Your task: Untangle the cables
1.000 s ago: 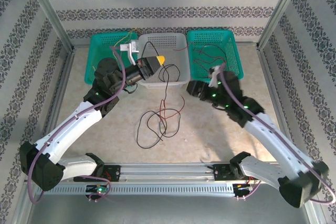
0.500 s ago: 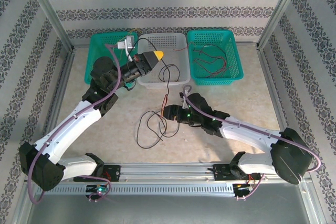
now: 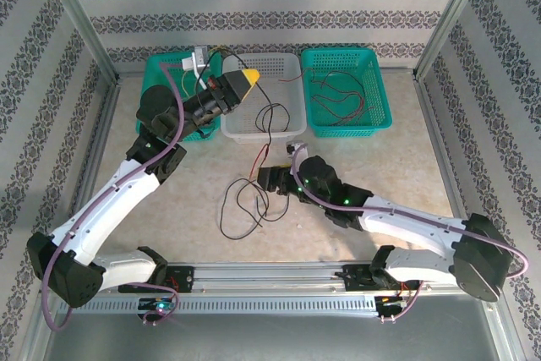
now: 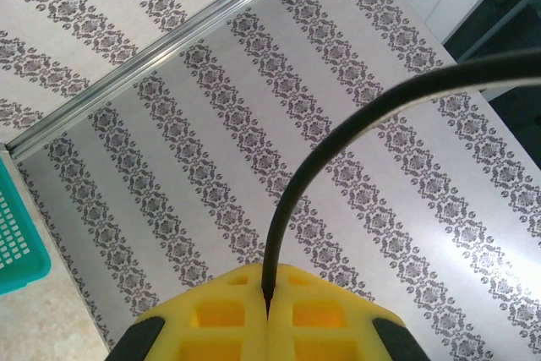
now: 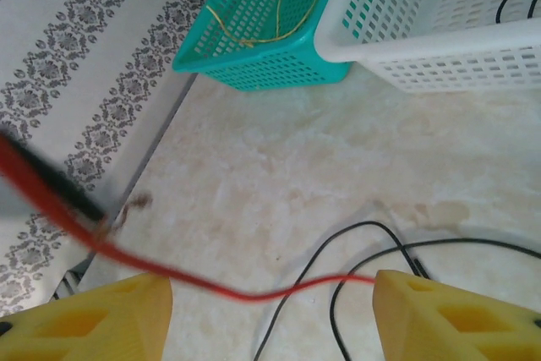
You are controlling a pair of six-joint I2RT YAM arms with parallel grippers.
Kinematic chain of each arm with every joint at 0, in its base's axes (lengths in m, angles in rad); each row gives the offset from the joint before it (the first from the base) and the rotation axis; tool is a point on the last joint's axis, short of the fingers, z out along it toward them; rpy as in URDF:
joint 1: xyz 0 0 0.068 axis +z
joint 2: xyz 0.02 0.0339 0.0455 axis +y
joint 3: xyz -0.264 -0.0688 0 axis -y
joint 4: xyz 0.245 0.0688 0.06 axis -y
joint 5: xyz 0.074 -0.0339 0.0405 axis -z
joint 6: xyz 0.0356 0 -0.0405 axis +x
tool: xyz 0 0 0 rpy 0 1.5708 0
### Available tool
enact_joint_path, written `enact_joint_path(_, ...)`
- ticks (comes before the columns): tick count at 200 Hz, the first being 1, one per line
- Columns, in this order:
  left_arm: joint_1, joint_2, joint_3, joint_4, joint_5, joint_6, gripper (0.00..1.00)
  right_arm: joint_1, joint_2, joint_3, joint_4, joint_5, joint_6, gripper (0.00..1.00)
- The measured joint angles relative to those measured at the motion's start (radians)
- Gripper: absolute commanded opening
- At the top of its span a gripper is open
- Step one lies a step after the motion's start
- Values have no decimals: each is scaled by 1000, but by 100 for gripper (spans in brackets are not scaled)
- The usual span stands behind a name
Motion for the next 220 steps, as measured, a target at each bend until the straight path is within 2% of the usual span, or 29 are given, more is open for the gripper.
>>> enact_joint_path(43, 6, 12, 5, 1, 1, -33, 0, -13, 62, 33, 8, 19, -47, 61)
enact_joint_path(68, 6, 25, 5, 0, 1, -45, 0, -20, 107, 60, 17, 20, -65, 54)
enact_joint_path(77, 8, 29, 5, 0, 1, -48, 0, -20, 121, 66, 26, 19, -70, 49)
enact_joint_path(109, 24, 45, 11, 2, 2, -71, 0, -20, 158, 67, 64, 20, -68, 21)
enact_joint_path(168, 87, 95, 66, 19, 10, -128, 0, -33, 197, 8, 119, 19, -34, 0)
enact_joint_path(203, 153, 166, 182, 13, 28, -159, 0, -40, 193, -109, 119, 20, -4, 0)
enact_joint_path(220, 169, 213, 262, -46, 33, -117, 0, -55, 135, -185, 92, 24, 17, 0)
